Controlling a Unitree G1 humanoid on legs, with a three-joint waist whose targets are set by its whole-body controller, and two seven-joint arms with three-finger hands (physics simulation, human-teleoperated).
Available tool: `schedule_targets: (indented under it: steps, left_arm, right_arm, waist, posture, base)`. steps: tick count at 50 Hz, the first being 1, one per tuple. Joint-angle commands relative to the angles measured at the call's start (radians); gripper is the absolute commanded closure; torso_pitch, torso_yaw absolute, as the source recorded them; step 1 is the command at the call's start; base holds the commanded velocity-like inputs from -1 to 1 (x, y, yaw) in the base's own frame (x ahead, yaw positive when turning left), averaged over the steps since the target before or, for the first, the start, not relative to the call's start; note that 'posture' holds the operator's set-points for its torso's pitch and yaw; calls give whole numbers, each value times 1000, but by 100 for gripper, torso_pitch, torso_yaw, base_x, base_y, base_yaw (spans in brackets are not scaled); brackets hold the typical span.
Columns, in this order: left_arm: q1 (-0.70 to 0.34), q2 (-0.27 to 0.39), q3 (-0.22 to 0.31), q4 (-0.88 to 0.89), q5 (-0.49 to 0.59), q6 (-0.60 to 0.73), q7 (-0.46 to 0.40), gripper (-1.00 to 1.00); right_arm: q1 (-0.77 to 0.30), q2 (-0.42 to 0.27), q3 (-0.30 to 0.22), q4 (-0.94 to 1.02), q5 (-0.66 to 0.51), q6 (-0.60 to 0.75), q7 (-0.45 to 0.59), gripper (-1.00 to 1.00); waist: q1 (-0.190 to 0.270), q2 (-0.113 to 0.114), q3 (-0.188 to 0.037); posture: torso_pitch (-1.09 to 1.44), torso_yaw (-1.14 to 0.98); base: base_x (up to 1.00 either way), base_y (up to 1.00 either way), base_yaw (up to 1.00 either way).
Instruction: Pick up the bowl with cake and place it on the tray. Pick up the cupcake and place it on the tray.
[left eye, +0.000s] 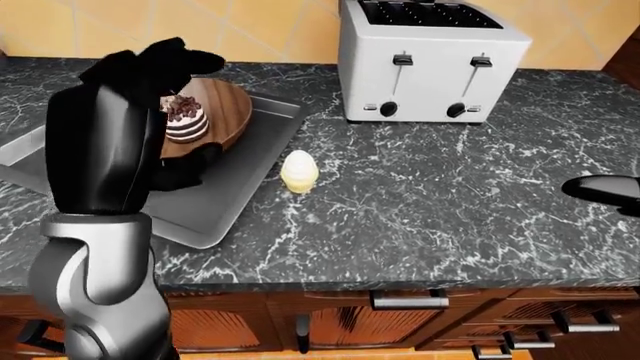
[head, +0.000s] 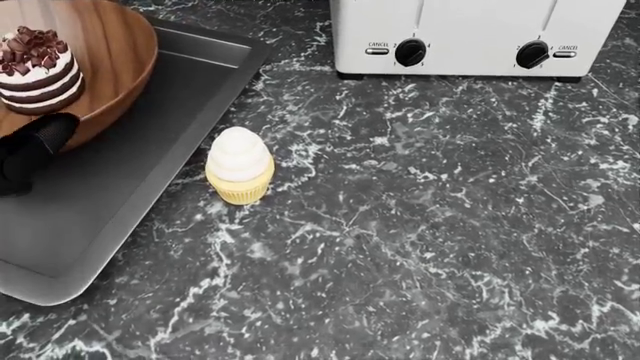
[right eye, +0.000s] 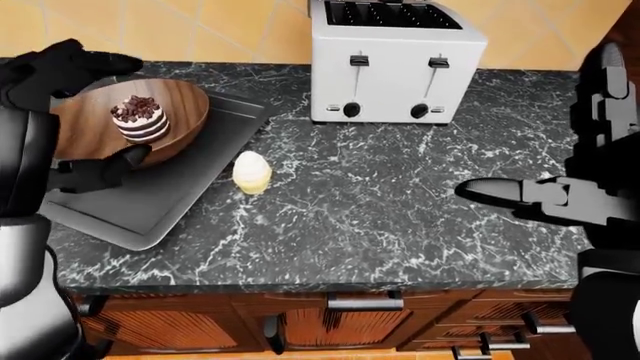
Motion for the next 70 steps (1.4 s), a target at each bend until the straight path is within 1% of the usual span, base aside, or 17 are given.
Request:
schedule_targets:
  steps: [1, 9, 10, 11, 14, 20, 25, 29, 31, 34, 35, 43, 49, 53, 58, 61, 70]
  left_arm:
    - [-47, 0, -9, -23, 31, 8, -22, -13]
    - [-142, -51, -77, -67, 94, 40, -134, -15]
    - [-198, -92, -169, -82, 140, 51, -224, -11]
    - [-205, -117, -182, -86, 159, 39, -250, -11]
    - [-221, -167, -198, -96, 194, 11, -301, -8]
    - [-233, -224, -225, -100, 224, -19, -360, -7]
    - [-230, -249, -241, -92, 236, -47, -393, -5]
    - [-246, -265, -257, -91, 241, -56, -464, -4]
    - [-242, -280, -269, -99, 248, -62, -503, 6]
    - [-247, -289, -269, -96, 251, -73, -521, 2]
    - [-263, -291, -268, -95, 254, -70, -539, -10]
    - [-334, -304, -276, -88, 275, -60, -645, -17]
    - [-315, -309, -283, -55, 278, -92, -667, -19]
    - [-307, -302, -273, -5, 262, -108, -656, -14]
    - [-288, -301, -274, 28, 260, -122, -646, -18]
    - [-289, -301, -270, 51, 254, -118, -630, -29]
    - [-275, -268, -253, 150, 225, -133, -563, -26]
  right_arm:
    - [-12, -15, -13, -12, -6, -27, 1, -100]
    - [-12, -9, -7, -13, -13, -29, 3, -100]
    - [-7, -4, -8, -13, -16, -33, 7, -100]
    - [-6, -2, -8, -13, -17, -33, 9, -100]
    - [-7, -3, -11, -14, -13, -30, 8, -100]
    - [-10, -12, -20, -14, 2, -26, -2, -100]
    - [-9, -16, -21, -14, 9, -28, -6, -100]
    - [-10, -24, -27, -13, 21, -26, -13, -100]
    - [-7, -23, -27, -13, 21, -30, -12, -100]
    - [-5, -22, -25, -13, 20, -31, -12, -100]
    - [-6, -23, -27, -14, 23, -30, -14, -100]
    - [-3, -15, -17, -18, 15, -33, -14, -100]
    - [-3, -8, -13, -17, 6, -34, -9, -100]
    - [-1, -5, -15, -19, 7, -33, -8, -100]
    - [2, -2, -17, -17, 3, -36, -3, -100]
    - [2, -2, -16, -16, 2, -36, -3, -100]
    - [3, -3, -22, -15, 8, -37, -3, -100]
  waist:
    - [0, -2, -16]
    - [0, -7, -14]
    - [0, -8, -14]
    - [0, -9, -12]
    - [5, -17, -11]
    - [4, -21, -9]
    - [5, -25, -8]
    - [6, -29, -8]
    - [7, -30, -6]
    - [8, -32, -5]
    - [9, -33, -5]
    - [12, -37, 1]
    - [14, -39, 0]
    - [15, -41, 0]
    - [16, -42, -1]
    - [16, -42, -3]
    - [15, -41, -6]
  posture:
    - [0, 0]
    - [0, 0]
    - [0, 0]
    - [0, 0]
    - [0, 0]
    - [0, 0]
    - [0, 0]
    - [0, 0]
    - [0, 0]
    - [0, 0]
    - [0, 0]
    - [0, 0]
    - [0, 0]
    - [0, 0]
    - [0, 0]
    - [0, 0]
    - [0, 0]
  base:
    - [0, 0, 0]
    - [0, 0, 0]
    - [0, 0, 0]
    - [0, 0, 0]
    - [0, 0, 0]
    - [0, 0, 0]
    - [0, 0, 0]
    - [0, 0, 0]
    - [0, 0, 0]
    - [0, 0, 0]
    - [0, 0, 0]
    - [0, 0, 0]
    - [0, 0, 0]
    - [0, 0, 0]
    - [0, 0, 0]
    - [0, 0, 0]
    - [0, 0, 0]
